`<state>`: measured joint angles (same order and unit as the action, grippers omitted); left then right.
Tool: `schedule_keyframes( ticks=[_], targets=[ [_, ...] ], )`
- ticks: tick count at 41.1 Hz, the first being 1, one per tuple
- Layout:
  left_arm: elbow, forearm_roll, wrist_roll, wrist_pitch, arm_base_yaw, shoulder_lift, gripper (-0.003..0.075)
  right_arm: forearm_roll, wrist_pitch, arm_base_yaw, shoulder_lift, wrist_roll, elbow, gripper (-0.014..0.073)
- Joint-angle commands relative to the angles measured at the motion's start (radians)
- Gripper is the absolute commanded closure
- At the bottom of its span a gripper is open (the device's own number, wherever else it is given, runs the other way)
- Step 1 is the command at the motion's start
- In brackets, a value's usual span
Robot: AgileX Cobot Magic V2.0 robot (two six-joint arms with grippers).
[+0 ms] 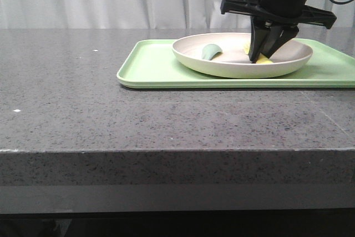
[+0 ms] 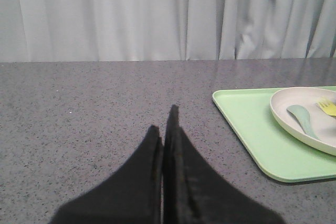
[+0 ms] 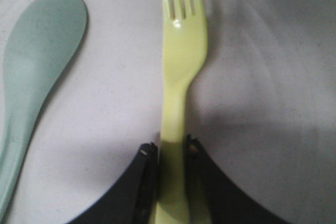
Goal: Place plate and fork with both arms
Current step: 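Lift the yellow fork out of the plate with the right gripper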
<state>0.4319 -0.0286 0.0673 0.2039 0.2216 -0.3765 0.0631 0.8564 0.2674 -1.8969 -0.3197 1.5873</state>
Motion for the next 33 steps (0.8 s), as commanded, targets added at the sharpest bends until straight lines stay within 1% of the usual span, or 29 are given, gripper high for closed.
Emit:
schedule_keyframes(
  ticks=[1,16,23,28,33],
  targets=[
    [0.029,-0.002,0.008,-0.089,-0.003,-0.005,0.0738,-0.006,-0.027,-0.005,0.058,0.004,0.034,0.0612],
    [0.029,-0.002,0.008,-0.089,-0.003,-0.005,0.0738,-0.006,-0.062,-0.005,0.132,0.004,0.035,0.0612],
    [0.029,-0.002,0.008,-0.089,-0.003,-0.005,0.0738,-0.017,-0.029,-0.023,0.151,0.004,0.067,0.0612],
    [0.029,-0.002,0.008,-0.089,-0.003,-0.005,0.0738,-0.074,0.037,-0.052,0.153,0.009,0.124,0.0612],
    [0.029,-0.002,0.008,-0.089,-0.003,-0.005,0.0738,-0.174,0.108,-0.083,0.153,0.009,0.156,0.0612]
  ],
)
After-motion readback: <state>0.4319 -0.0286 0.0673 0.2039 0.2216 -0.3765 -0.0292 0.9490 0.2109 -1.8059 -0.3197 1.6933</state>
